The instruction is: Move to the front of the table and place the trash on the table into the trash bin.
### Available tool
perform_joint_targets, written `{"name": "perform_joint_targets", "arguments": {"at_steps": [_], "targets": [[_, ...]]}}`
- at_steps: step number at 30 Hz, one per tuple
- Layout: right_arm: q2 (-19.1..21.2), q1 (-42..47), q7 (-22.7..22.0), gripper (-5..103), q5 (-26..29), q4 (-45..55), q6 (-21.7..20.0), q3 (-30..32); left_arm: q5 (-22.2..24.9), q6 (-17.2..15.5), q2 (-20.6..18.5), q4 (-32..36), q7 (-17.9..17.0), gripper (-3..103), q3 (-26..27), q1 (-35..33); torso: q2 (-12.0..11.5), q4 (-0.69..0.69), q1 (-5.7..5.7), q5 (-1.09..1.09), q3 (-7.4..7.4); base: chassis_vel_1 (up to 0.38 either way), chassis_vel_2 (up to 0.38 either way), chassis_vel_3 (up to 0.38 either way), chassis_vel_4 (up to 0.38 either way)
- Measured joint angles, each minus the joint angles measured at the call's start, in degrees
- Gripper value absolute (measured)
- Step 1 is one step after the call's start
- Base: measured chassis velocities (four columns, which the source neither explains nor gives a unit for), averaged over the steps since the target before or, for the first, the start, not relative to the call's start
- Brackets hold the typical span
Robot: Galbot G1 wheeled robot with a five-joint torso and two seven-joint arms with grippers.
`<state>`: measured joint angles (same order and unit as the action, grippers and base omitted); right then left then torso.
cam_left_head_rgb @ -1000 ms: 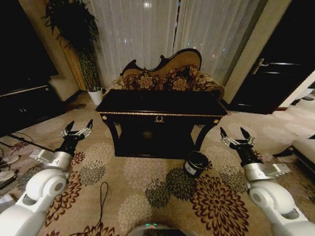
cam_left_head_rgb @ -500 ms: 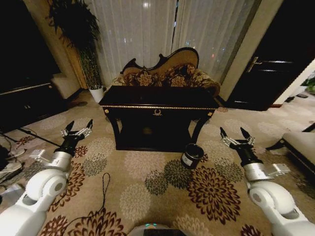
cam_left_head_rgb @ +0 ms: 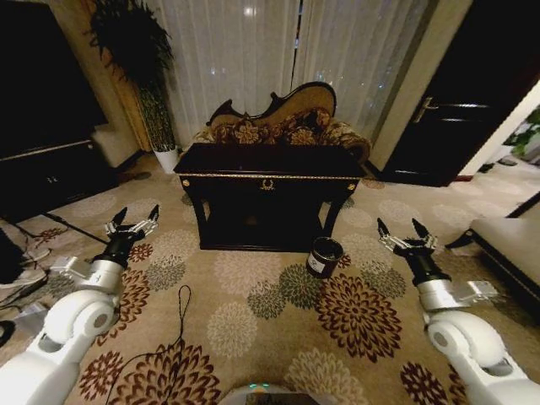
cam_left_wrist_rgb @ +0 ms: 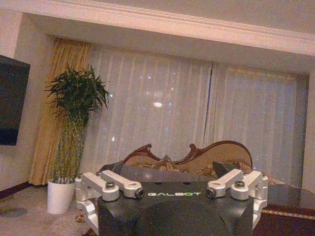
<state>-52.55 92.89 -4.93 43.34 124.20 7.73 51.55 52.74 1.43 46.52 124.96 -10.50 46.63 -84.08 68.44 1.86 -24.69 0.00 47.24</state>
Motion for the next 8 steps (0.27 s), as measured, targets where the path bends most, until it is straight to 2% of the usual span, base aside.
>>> {"name": "perform_joint_targets", "arguments": {"at_steps": [8], "targets": [[0.0, 0.0, 0.0, 100, 0.0, 0.0, 0.0, 0.0, 0.0, 0.0, 0.0, 0.0, 0.0, 100, 0.0, 0.0, 0.0, -0.01, -0.02, 0.01, 0.01, 0.089, -0.093, -0.069, 0.107]]}}
